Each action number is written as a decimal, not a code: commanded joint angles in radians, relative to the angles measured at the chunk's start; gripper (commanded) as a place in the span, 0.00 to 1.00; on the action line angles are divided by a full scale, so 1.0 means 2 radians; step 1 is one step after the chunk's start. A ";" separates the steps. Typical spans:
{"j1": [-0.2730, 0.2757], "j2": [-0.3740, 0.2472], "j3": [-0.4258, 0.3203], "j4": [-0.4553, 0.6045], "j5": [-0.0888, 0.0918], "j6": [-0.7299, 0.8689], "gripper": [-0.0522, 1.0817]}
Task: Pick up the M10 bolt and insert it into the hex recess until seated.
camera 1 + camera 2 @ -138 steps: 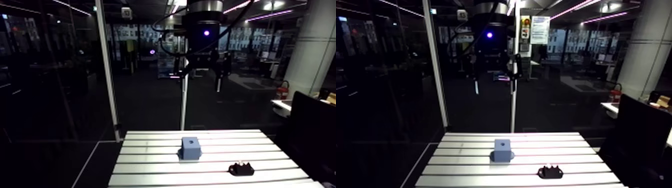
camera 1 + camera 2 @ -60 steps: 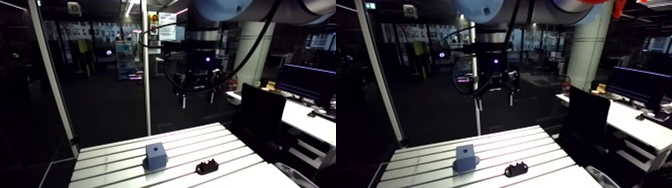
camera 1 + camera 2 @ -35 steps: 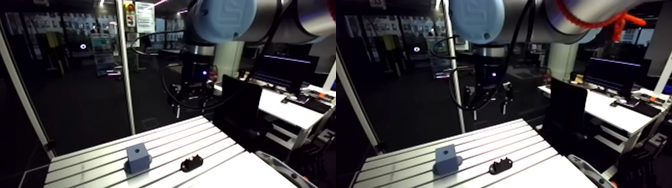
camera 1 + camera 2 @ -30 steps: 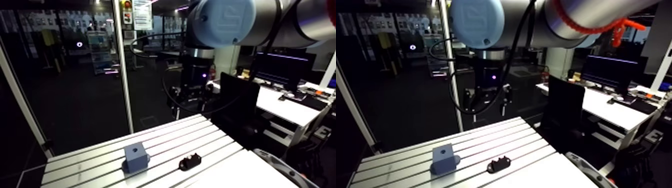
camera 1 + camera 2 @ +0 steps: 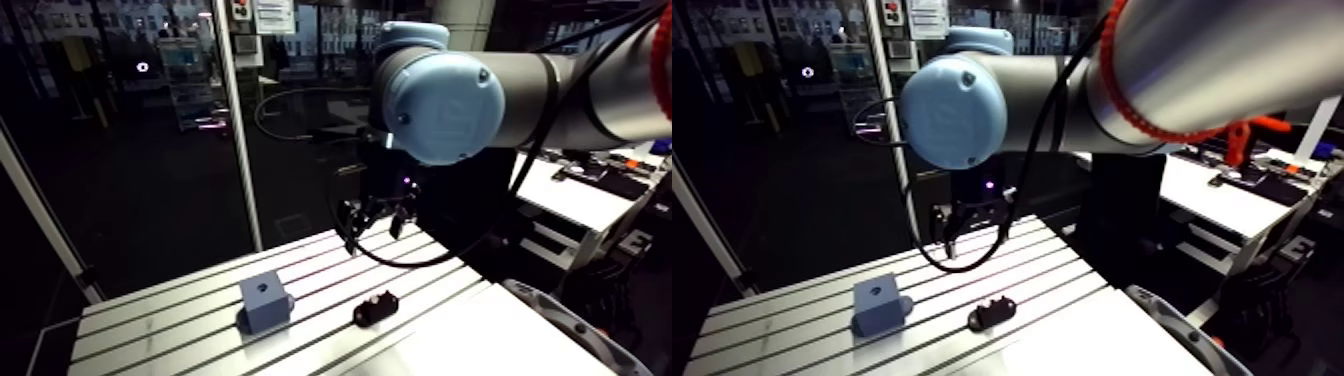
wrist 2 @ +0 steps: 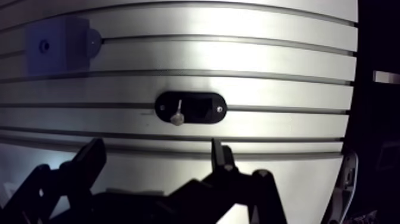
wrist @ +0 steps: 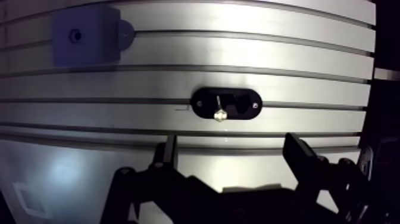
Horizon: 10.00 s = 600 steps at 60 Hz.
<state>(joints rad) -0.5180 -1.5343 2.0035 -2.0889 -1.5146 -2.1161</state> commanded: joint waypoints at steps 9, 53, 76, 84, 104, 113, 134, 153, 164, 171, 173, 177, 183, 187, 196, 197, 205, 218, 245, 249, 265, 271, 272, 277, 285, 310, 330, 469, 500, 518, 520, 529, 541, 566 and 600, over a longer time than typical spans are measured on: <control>0.000 0.014 0.034 -0.056 0.000 0.011 0.21; -0.012 0.032 0.078 -0.128 0.000 0.010 0.46; -0.026 0.043 0.091 -0.144 0.001 0.008 0.49; -0.025 0.044 0.092 -0.158 0.001 0.008 0.51; -0.023 0.044 0.098 -0.159 0.001 0.005 0.51; -0.023 0.043 0.104 -0.161 0.002 0.005 0.51; -0.021 0.043 0.108 -0.163 0.002 0.002 0.51; -0.004 0.041 0.108 -0.166 0.003 -0.005 0.51; -0.004 0.044 0.107 -0.186 0.002 -0.018 0.51; -0.004 0.044 0.107 -0.186 0.001 -0.018 0.51; -0.004 0.044 0.108 -0.186 0.001 -0.018 0.51; -0.004 0.044 0.109 -0.186 0.002 -0.018 0.51; -0.004 0.044 0.109 -0.186 0.002 -0.019 0.51; -0.004 0.044 0.109 -0.186 0.002 -0.019 0.51; -0.005 0.046 0.109 -0.187 0.002 -0.019 0.51; -0.005 0.046 0.109 -0.187 0.002 -0.019 0.51; -0.006 0.051 0.109 -0.188 0.001 -0.025 0.51; -0.006 0.052 0.109 -0.188 0.001 -0.025 0.51; -0.007 0.055 0.113 -0.189 0.000 -0.022 0.51; -0.007 0.055 0.113 -0.189 0.000 -0.022 0.51; -0.008 0.055 0.115 -0.195 -0.001 -0.019 0.51; -0.008 0.055 0.116 -0.199 -0.001 -0.018 0.51; -0.008 0.055 0.116 -0.199 -0.001 -0.018 0.51; -0.008 0.055 0.116 -0.201 -0.001 -0.018 0.51; -0.008 0.057 0.115 -0.201 -0.001 -0.018 0.51; -0.017 0.057 0.116 -0.201 0.000 -0.019 0.51; -0.017 0.056 0.118 -0.201 0.000 -0.021 0.51; -0.016 0.054 0.123 -0.202 0.000 -0.014 0.61; -0.016 0.054 0.122 -0.202 0.000 -0.014 0.62; -0.016 0.055 0.121 -0.202 0.000 -0.013 0.62; -0.016 0.055 0.121 -0.202 0.000 -0.013 0.62; -0.016 0.056 0.121 -0.202 0.000 -0.014 0.62; -0.016 0.058 0.120 -0.202 0.001 -0.014 0.62; -0.016 0.058 0.116 -0.202 0.001 -0.013 0.62; -0.016 0.059 0.117 -0.202 0.002 -0.012 0.63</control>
<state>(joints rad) -0.5493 -1.4167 2.2365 -2.4919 -1.5119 -2.1411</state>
